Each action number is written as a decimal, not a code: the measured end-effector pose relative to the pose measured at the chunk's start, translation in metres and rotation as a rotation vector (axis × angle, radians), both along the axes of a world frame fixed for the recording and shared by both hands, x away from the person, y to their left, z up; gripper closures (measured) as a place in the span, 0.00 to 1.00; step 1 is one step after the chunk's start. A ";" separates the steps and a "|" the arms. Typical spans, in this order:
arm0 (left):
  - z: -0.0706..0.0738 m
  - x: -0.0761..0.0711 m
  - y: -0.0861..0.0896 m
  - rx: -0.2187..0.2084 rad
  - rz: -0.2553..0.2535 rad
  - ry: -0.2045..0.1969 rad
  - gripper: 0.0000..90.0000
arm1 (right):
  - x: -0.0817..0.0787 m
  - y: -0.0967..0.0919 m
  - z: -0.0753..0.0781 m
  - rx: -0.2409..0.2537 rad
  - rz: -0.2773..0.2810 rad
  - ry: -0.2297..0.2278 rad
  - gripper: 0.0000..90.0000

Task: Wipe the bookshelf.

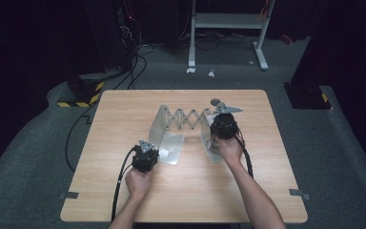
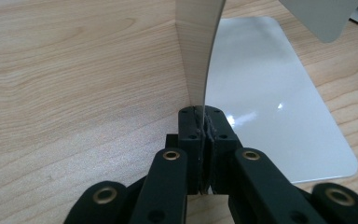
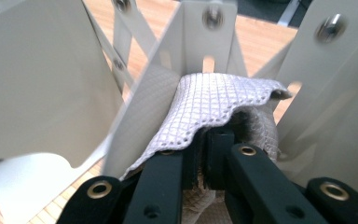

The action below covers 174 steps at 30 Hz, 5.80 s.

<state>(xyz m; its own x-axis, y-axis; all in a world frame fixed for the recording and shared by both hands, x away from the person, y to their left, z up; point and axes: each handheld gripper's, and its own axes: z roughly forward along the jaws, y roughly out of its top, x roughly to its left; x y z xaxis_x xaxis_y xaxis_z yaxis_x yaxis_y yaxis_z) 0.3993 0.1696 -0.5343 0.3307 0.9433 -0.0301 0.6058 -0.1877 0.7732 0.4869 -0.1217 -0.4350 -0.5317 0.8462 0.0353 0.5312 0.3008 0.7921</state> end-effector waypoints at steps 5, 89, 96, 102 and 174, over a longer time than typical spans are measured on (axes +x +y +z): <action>0.000 0.000 0.000 0.000 0.000 0.000 0.96 | 0.001 0.001 0.014 0.009 0.002 -0.035 0.96; 0.000 0.000 0.000 0.002 -0.001 0.000 0.96 | -0.012 -0.010 0.023 0.022 0.093 -0.079 0.96; 0.000 0.000 0.000 0.003 0.000 0.000 0.96 | -0.014 -0.010 0.033 0.023 0.106 -0.094 0.96; 0.000 0.000 0.000 0.002 -0.001 0.000 0.96 | -0.008 -0.008 0.025 0.012 0.105 -0.069 0.96; 0.000 0.000 0.000 0.008 -0.004 0.002 0.96 | -0.005 -0.007 0.007 0.023 0.090 -0.041 0.96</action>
